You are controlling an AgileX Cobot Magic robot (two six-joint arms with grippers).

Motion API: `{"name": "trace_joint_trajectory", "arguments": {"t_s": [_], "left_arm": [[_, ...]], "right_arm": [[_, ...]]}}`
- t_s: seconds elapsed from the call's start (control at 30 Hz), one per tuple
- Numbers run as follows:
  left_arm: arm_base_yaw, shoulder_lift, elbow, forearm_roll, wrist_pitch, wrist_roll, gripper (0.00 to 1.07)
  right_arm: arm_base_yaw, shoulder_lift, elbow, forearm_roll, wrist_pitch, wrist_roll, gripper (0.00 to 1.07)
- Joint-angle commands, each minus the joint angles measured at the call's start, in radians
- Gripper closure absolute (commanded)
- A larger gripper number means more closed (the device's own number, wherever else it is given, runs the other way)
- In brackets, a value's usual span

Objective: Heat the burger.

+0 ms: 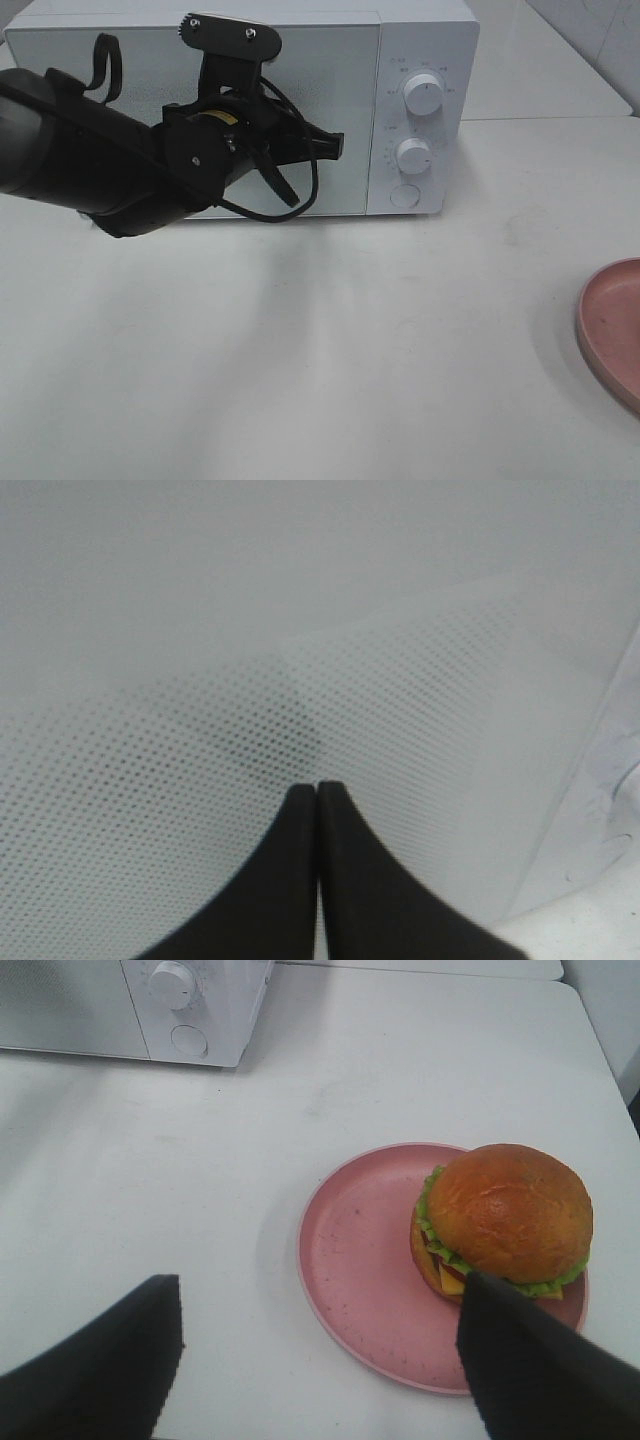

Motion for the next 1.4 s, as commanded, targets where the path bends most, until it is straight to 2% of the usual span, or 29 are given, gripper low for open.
{"name": "trace_joint_trajectory", "arguments": {"t_s": [0.03,0.07,0.13,0.23,0.33,0.4,0.5,0.53,0.57,0.63,0.67,0.7,0.73,0.77,0.8,0.83,0.87,0.9,0.93,1.0,1.03,1.07,1.1,1.13,1.2,1.23,1.27,1.33,1.4], "left_arm": [[-0.041,-0.05,0.042,-0.048,0.008,0.055,1.07],[-0.041,-0.05,0.042,-0.048,0.008,0.055,1.07],[-0.059,-0.113,0.129,-0.083,0.029,0.056,1.07],[-0.057,-0.168,0.188,-0.083,0.098,0.056,1.07],[-0.057,-0.187,0.201,-0.083,0.121,0.056,1.07],[-0.049,-0.243,0.248,-0.083,0.269,0.057,1.07],[-0.045,-0.251,0.251,-0.083,0.326,0.058,1.07],[-0.031,-0.267,0.257,-0.083,0.431,0.058,1.07],[-0.015,-0.278,0.259,-0.083,0.531,0.057,1.01],[-0.002,-0.283,0.259,-0.083,0.58,0.055,0.96],[0.026,-0.292,0.259,-0.083,0.673,0.052,0.86],[0.026,-0.292,0.259,-0.083,0.673,0.052,0.86],[0.064,-0.306,0.259,-0.069,0.785,0.052,0.69],[0.064,-0.306,0.259,-0.069,0.785,0.052,0.69],[0.085,-0.314,0.259,-0.062,0.829,0.05,0.61],[0.126,-0.328,0.259,-0.045,0.924,0.045,0.38],[0.126,-0.328,0.259,-0.045,0.924,0.045,0.38],[0.148,-0.338,0.259,-0.032,0.972,0.036,0.27],[0.192,-0.355,0.259,0.013,1.064,0.002,0.14],[0.216,-0.368,0.259,0.044,1.101,-0.022,0.11],[0.26,-0.395,0.259,0.108,1.163,-0.073,0.1],[0.26,-0.395,0.259,0.108,1.163,-0.073,0.1],[0.31,-0.428,0.259,0.17,1.222,-0.13,0.1],[0.31,-0.428,0.259,0.17,1.222,-0.13,0.1],[0.388,-0.478,0.259,0.265,1.314,-0.2,0.1],[0.388,-0.478,0.259,0.265,1.314,-0.2,0.1],[0.443,-0.512,0.259,0.323,1.368,-0.235,0.1],[0.472,-0.531,0.259,0.356,1.402,-0.243,0.1],[0.559,-0.589,0.259,0.447,1.481,-0.292,0.1]], "right_arm": [[-0.007,-0.026,0.003,-0.005,-0.004,-0.001,0.31],[-0.007,-0.026,0.003,-0.005,-0.004,-0.001,0.31],[-0.007,-0.026,0.003,-0.005,-0.004,-0.001,0.31],[-0.007,-0.026,0.003,-0.005,-0.004,-0.001,0.31],[-0.007,-0.026,0.003,-0.005,-0.004,-0.001,0.31],[-0.007,-0.026,0.003,-0.005,-0.004,-0.001,0.31],[-0.007,-0.026,0.003,-0.005,-0.004,-0.001,0.31],[-0.007,-0.026,0.003,-0.005,-0.004,-0.001,0.31],[-0.007,-0.026,0.003,-0.005,-0.004,-0.001,0.31],[-0.007,-0.026,0.003,-0.005,-0.004,-0.001,0.31],[-0.007,-0.026,0.003,-0.005,-0.004,-0.001,0.31],[-0.007,-0.026,0.003,-0.005,-0.004,-0.001,0.31],[-0.007,-0.026,0.003,-0.005,-0.004,-0.001,0.31],[-0.007,-0.026,0.003,-0.005,-0.004,-0.001,0.31],[-0.007,-0.026,0.003,-0.005,-0.004,-0.001,0.31],[-0.007,-0.026,0.003,-0.005,-0.004,-0.001,0.31],[-0.007,-0.026,0.003,-0.005,-0.004,-0.001,0.31],[-0.007,-0.026,0.003,-0.005,-0.004,-0.001,0.31],[-0.007,-0.026,0.003,-0.005,-0.004,-0.001,0.31],[-0.007,-0.026,0.003,-0.005,-0.004,-0.001,0.31],[-0.007,-0.026,0.003,-0.005,-0.004,-0.001,0.31],[-0.007,-0.026,0.003,-0.005,-0.004,-0.001,0.31],[-0.007,-0.026,0.003,-0.005,-0.004,-0.001,0.31],[-0.007,-0.026,0.003,-0.005,-0.004,-0.001,0.31],[-0.007,-0.026,0.003,-0.005,-0.004,-0.001,0.31],[-0.007,-0.026,0.003,-0.005,-0.004,-0.001,0.31],[-0.007,-0.026,0.003,-0.005,-0.004,-0.001,0.31],[-0.007,-0.026,0.003,-0.005,-0.004,-0.001,0.31],[-0.007,-0.026,0.003,-0.005,-0.004,-0.001,0.31]]}}
